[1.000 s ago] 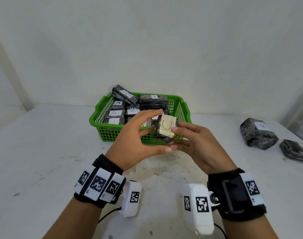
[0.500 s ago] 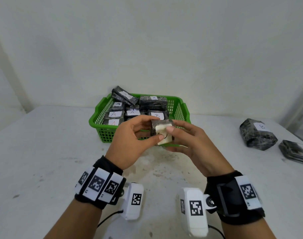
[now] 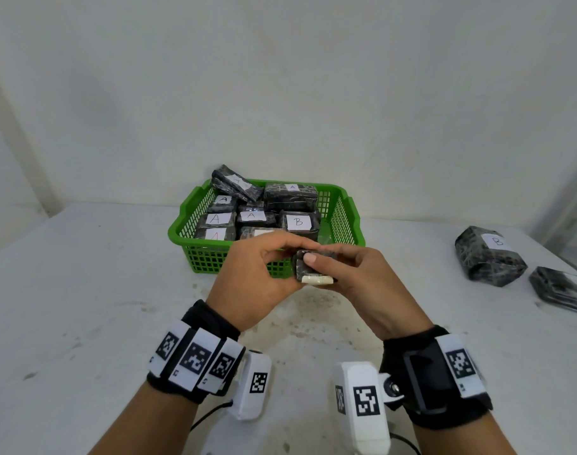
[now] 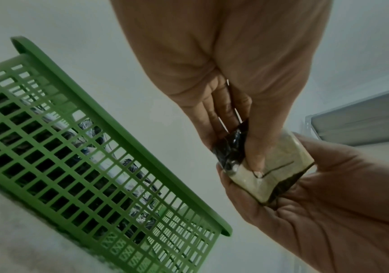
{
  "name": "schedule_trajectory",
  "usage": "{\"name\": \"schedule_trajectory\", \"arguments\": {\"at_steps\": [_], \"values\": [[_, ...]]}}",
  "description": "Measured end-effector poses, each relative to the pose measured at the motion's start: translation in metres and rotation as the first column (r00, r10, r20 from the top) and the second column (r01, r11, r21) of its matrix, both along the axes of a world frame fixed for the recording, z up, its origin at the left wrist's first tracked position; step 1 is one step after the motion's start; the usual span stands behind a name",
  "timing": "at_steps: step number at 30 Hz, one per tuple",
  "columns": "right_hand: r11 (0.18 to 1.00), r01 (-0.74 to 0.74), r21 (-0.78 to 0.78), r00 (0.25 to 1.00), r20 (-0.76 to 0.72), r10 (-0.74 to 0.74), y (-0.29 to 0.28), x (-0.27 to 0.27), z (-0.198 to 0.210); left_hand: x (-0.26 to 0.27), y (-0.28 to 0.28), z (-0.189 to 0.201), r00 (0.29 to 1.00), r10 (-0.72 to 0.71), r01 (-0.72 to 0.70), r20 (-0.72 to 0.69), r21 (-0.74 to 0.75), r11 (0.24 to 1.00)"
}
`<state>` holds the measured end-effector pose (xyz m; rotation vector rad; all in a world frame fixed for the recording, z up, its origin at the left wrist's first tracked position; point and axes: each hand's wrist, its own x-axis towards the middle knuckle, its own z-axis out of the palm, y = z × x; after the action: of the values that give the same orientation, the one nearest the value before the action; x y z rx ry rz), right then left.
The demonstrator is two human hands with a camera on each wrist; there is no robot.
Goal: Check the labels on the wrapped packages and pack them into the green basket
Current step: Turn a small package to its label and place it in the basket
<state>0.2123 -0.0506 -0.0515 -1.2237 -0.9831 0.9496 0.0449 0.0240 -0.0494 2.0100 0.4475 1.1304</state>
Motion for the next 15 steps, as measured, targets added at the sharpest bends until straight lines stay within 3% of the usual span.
{"name": "schedule_trajectory", "arguments": {"at_steps": [3, 8, 12, 15], "values": [[1.000, 0.008, 0.009, 1.000, 0.020, -0.009, -0.0007, -0.0001, 0.0003, 0.0007, -0.0002, 0.0003, 1.000, 0.006, -0.006, 0.003, -0.003, 1.000], [0.999, -0.048, 0.019, 0.992, -0.112, 0.049, -0.0017, 0.0045, 0.0041, -0.0037, 0.0057, 0.0000, 0.999, 0.043, -0.042, 0.025, -0.066, 0.997], [1.000, 0.010, 0.010, 0.996, -0.085, -0.009, -0.0003, 0.0055, 0.0001, -0.0035, 0.0063, -0.0008, 0.999, 0.049, -0.048, 0.012, -0.055, 0.997], [0.999, -0.037, 0.001, 0.995, -0.093, 0.036, -0.0007, 0.0033, 0.0014, -0.0031, 0.0062, -0.0012, 0.999, 0.051, -0.051, -0.009, -0.041, 0.998]]}}
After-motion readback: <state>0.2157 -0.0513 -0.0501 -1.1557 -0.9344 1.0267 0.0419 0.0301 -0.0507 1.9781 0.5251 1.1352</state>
